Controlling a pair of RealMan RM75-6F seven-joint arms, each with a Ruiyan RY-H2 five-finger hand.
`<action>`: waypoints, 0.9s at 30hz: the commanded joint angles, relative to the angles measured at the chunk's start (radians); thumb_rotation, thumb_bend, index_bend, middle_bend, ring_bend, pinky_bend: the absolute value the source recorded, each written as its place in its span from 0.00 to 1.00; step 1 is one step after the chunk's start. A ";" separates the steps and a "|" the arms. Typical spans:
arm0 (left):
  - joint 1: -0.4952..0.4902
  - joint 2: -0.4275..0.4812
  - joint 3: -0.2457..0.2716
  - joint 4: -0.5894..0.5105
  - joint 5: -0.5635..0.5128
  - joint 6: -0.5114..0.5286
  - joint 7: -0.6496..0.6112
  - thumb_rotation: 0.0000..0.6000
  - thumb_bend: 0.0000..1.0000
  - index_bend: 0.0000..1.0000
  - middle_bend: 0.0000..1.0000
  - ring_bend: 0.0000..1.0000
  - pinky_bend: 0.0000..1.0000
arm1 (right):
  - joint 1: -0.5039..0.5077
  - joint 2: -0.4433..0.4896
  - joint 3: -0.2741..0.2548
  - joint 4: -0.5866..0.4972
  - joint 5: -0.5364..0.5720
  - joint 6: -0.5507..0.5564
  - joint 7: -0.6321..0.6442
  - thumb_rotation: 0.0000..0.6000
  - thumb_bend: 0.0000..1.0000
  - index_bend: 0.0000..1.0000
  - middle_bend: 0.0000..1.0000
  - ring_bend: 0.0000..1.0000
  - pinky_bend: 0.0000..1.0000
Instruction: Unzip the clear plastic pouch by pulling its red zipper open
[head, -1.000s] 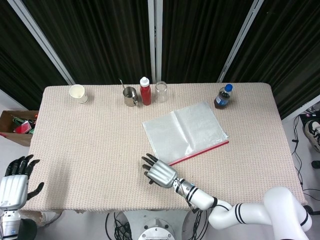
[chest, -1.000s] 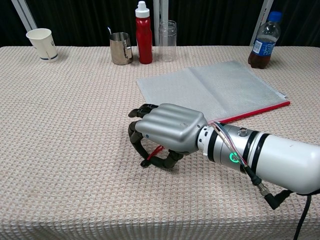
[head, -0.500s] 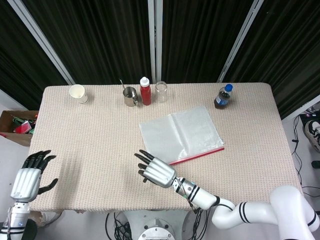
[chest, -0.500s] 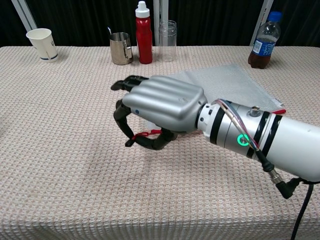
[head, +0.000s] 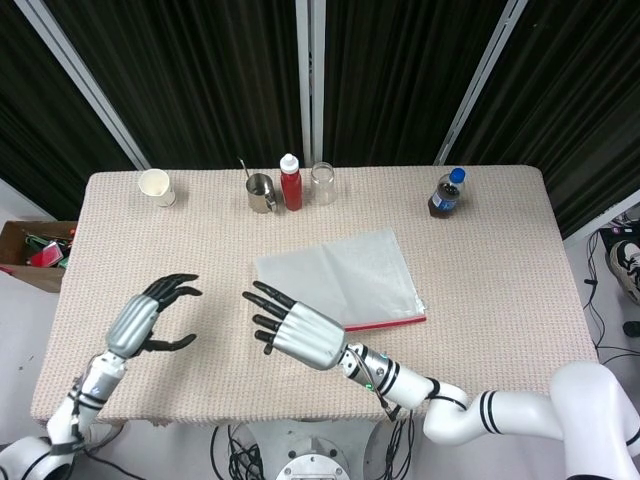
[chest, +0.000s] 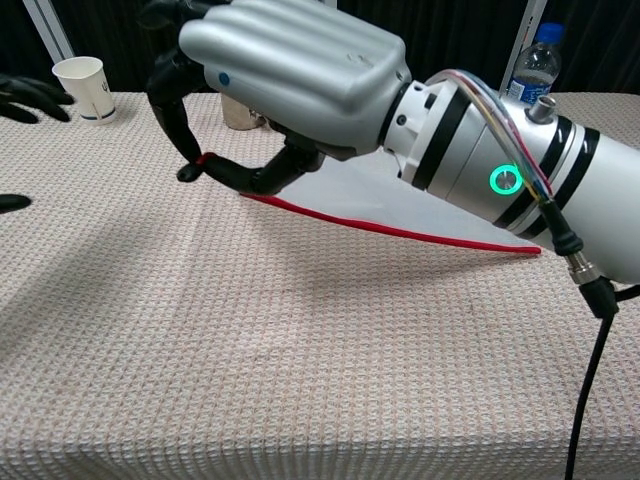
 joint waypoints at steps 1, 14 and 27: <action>-0.094 -0.077 -0.014 0.074 0.032 -0.055 -0.065 1.00 0.20 0.28 0.13 0.11 0.15 | 0.011 -0.004 0.013 0.004 -0.004 -0.001 0.000 1.00 0.50 0.85 0.36 0.06 0.04; -0.171 -0.137 0.012 0.096 0.040 -0.050 -0.082 1.00 0.21 0.30 0.13 0.11 0.15 | 0.047 -0.024 0.046 0.019 -0.008 -0.002 0.011 1.00 0.51 0.85 0.36 0.06 0.03; -0.235 -0.192 0.019 0.105 0.019 -0.065 -0.106 1.00 0.23 0.38 0.13 0.11 0.15 | 0.045 -0.024 0.049 0.013 -0.004 0.021 0.024 1.00 0.51 0.85 0.36 0.06 0.03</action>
